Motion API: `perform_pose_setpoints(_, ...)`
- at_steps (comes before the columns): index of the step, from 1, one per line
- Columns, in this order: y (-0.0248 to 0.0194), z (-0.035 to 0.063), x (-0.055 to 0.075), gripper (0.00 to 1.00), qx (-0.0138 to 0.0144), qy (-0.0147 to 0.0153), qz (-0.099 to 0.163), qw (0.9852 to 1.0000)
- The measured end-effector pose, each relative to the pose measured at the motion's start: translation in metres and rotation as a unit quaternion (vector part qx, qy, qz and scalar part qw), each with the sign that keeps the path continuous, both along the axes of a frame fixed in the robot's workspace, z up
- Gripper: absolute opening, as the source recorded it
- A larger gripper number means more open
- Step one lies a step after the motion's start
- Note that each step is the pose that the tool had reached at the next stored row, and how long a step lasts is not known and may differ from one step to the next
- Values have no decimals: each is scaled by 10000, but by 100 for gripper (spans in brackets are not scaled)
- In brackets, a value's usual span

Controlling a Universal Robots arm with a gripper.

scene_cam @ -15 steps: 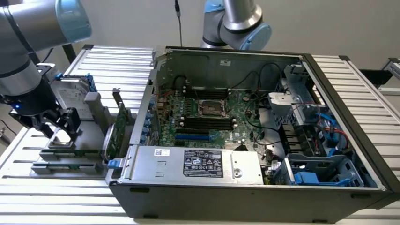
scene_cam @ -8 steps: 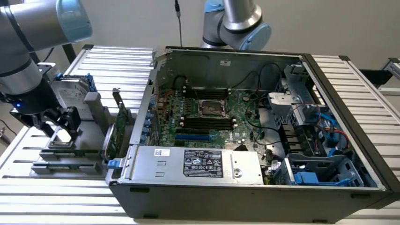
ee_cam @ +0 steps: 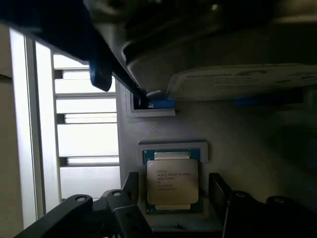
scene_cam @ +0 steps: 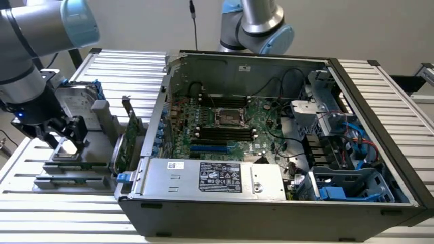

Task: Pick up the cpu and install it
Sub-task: 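Pick up the cpu and move it towards the insertion slot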

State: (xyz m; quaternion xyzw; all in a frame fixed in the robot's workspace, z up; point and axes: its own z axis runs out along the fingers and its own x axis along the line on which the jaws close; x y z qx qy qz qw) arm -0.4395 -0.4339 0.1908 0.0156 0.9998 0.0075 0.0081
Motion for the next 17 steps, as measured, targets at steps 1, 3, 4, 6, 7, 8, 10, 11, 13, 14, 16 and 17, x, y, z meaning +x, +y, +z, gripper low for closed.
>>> perform_pose_setpoints(1,1,-6,-1,67,0,0,8,10000)
perform_pose_setpoints(3,5,-17,-2,67,-1,1,24,10000)
perform_pose_setpoints(4,6,-21,-3,67,-1,1,33,10000)
perform_pose_setpoints(6,7,-27,-3,67,-1,1,51,10000)
perform_pose_setpoints(7,7,-30,-3,67,-1,0,60,10000)
perform_pose_setpoints(8,8,-33,-4,67,-1,1,69,10000)
perform_pose_setpoints(10,8,-38,-4,67,-1,1,82,10000)
perform_pose_setpoints(11,8,-40,-4,67,-2,1,88,10000)
perform_pose_setpoints(13,8,-44,-4,67,-2,1,97,10000)
perform_pose_setpoints(14,8,-46,-4,67,-3,1,99,10000)
perform_pose_setpoints(16,8,-50,-4,67,-4,2,105,9999)
perform_pose_setpoints(17,8,-51,-4,67,-5,2,108,9999)
